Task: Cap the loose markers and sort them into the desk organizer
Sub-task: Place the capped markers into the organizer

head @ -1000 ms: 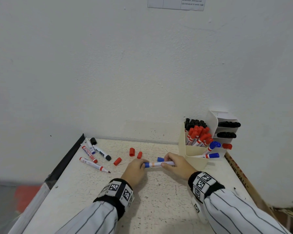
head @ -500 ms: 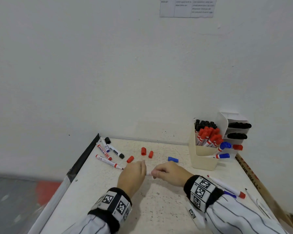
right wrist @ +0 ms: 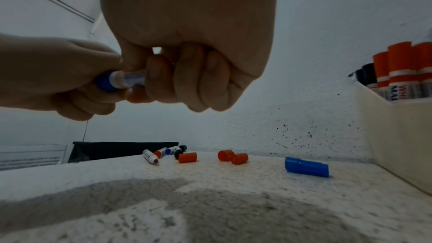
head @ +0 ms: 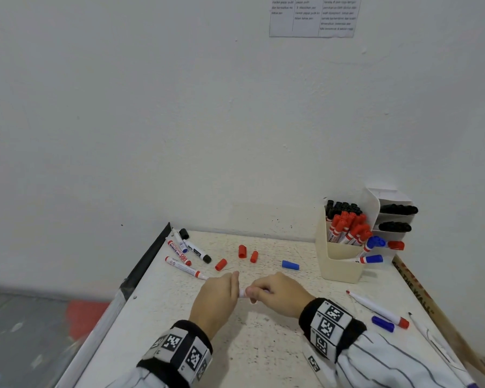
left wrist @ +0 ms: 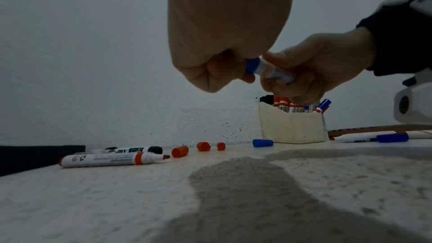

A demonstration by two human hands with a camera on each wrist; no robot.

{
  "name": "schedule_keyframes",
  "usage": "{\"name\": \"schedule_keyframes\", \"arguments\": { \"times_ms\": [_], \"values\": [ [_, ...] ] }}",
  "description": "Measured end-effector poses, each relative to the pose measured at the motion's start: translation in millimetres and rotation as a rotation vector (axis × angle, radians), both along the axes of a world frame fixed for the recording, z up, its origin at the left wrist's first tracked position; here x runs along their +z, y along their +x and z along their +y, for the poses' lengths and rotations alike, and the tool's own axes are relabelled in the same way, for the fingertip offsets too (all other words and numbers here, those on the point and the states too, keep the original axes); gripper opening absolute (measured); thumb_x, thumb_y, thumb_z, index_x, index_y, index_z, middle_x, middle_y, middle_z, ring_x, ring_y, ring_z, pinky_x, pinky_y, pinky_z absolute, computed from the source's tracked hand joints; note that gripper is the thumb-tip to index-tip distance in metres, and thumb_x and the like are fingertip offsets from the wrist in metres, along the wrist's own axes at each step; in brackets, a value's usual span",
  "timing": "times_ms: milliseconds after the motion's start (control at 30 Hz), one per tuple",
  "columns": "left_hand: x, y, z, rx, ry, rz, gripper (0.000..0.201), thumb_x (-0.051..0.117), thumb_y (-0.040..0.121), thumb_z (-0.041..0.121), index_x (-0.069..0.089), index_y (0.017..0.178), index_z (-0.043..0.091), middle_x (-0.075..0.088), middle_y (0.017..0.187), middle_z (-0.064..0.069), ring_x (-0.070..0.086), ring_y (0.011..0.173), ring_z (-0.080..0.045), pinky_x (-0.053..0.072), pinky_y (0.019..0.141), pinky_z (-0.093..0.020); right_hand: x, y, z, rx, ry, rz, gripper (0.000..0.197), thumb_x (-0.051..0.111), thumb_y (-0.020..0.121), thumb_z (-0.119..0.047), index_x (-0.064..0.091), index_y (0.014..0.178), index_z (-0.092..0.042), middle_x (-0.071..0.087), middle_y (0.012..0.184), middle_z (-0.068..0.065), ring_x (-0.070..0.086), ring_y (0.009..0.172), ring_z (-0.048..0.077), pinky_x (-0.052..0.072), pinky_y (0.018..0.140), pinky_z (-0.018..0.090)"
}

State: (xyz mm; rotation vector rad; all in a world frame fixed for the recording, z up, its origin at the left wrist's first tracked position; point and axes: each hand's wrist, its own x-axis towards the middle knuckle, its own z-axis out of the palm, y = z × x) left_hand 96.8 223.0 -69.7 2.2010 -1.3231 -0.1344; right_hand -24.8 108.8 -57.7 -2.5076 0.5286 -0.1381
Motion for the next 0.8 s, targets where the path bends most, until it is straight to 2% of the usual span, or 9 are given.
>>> {"name": "schedule_keyframes", "arguments": {
  "times_ms": [100,200,300,367,433,533,633,700,800],
  "values": [
    [-3.2,-0.7,0.3,-0.066,-0.056,0.011,0.028,0.030,0.101,0.029,0.052,0.087,0.018,0.043,0.057,0.010,0.043,0.052,-0.007,0.032,0.050,-0.018,-0.5,-0.5,-2.7,-0.008,0.024,0.044,0.034,0.042,0.092,-0.049,0.059,0.071,-0.030,0.044,0.058,-0.008,0.042,0.056,0.008,0.034,0.061,0.029],
    [-7.1,2.1,-3.3,-0.102,-0.071,0.077,0.023,0.030,0.101,0.028,0.050,0.103,0.017,0.047,0.061,0.009,0.045,0.055,-0.007,0.031,0.050,-0.017,-0.3,0.0,-6.2,0.009,0.043,0.098,0.028,0.042,0.092,-0.048,0.062,0.085,-0.029,0.051,0.063,-0.010,0.047,0.061,0.008,0.037,0.064,0.028],
    [-1.2,2.8,-11.9,-0.134,-0.091,0.359,0.031,0.031,0.101,0.031,0.036,0.129,0.018,0.054,0.080,0.008,0.054,0.075,-0.009,0.041,0.068,-0.020,0.7,-0.5,-12.6,0.020,0.033,0.099,0.026,0.045,0.094,-0.043,0.061,0.108,-0.029,0.060,0.083,-0.011,0.052,0.076,0.007,0.040,0.074,0.027],
    [0.5,10.4,-18.2,-0.115,-0.090,0.464,0.042,0.029,0.101,0.032,0.030,0.138,0.013,0.053,0.106,0.007,0.052,0.102,-0.013,0.040,0.090,-0.024,1.9,-2.8,-20.9,-0.014,-0.025,0.122,0.027,0.044,0.095,-0.038,0.060,0.113,-0.025,0.058,0.094,-0.006,0.051,0.084,0.010,0.040,0.075,0.027],
    [-5.2,29.6,-22.6,-0.023,-0.032,0.352,0.042,0.029,0.102,0.029,0.036,0.138,0.009,0.045,0.133,-0.003,0.040,0.125,-0.017,0.032,0.105,-0.030,5.1,-9.2,-30.8,-0.104,-0.010,0.080,0.020,0.044,0.097,-0.031,0.060,0.104,-0.022,0.056,0.091,-0.003,0.051,0.083,0.015,0.039,0.071,0.026],
    [-14.8,63.6,-19.2,0.140,0.245,0.084,0.042,0.033,0.100,0.026,0.036,0.141,0.013,0.027,0.150,-0.010,0.026,0.137,-0.024,0.027,0.112,-0.040,12.9,-24.7,-51.3,-0.277,0.006,-0.078,0.016,0.044,0.097,-0.028,0.056,0.089,-0.021,0.060,0.085,0.003,0.054,0.077,0.020,0.041,0.068,0.030],
    [-22.0,79.2,-11.9,0.173,0.458,-0.131,0.043,0.030,0.101,0.029,0.029,0.143,0.022,0.013,0.156,-0.003,0.012,0.144,-0.026,0.021,0.115,-0.045,26.7,-42.9,-67.4,-0.419,-0.024,-0.255,0.014,0.045,0.096,-0.032,0.052,0.095,-0.020,0.059,0.080,-0.002,0.053,0.059,0.006,0.041,0.057,0.022],
    [-26.2,77.8,-8.4,0.198,0.456,-0.204,0.039,0.028,0.100,0.031,0.033,0.139,0.030,0.020,0.154,0.003,0.013,0.144,-0.023,0.018,0.114,-0.046,37.4,-53.3,-75.8,-0.506,-0.012,-0.382,0.009,0.047,0.096,-0.023,0.042,0.102,-0.019,0.056,0.076,-0.004,0.053,0.058,0.004,0.039,0.053,0.014],
    [-33.3,75.3,-6.9,0.217,0.352,-0.246,0.032,0.030,0.098,0.028,0.046,0.125,0.034,0.043,0.137,0.010,0.032,0.134,-0.017,0.024,0.108,-0.042,49.0,-69.4,-90.3,-0.655,-0.016,-0.534,0.024,0.048,0.092,-0.010,0.031,0.109,-0.014,0.053,0.076,0.003,0.057,0.064,0.018,0.042,0.053,0.017]
  ]
}}
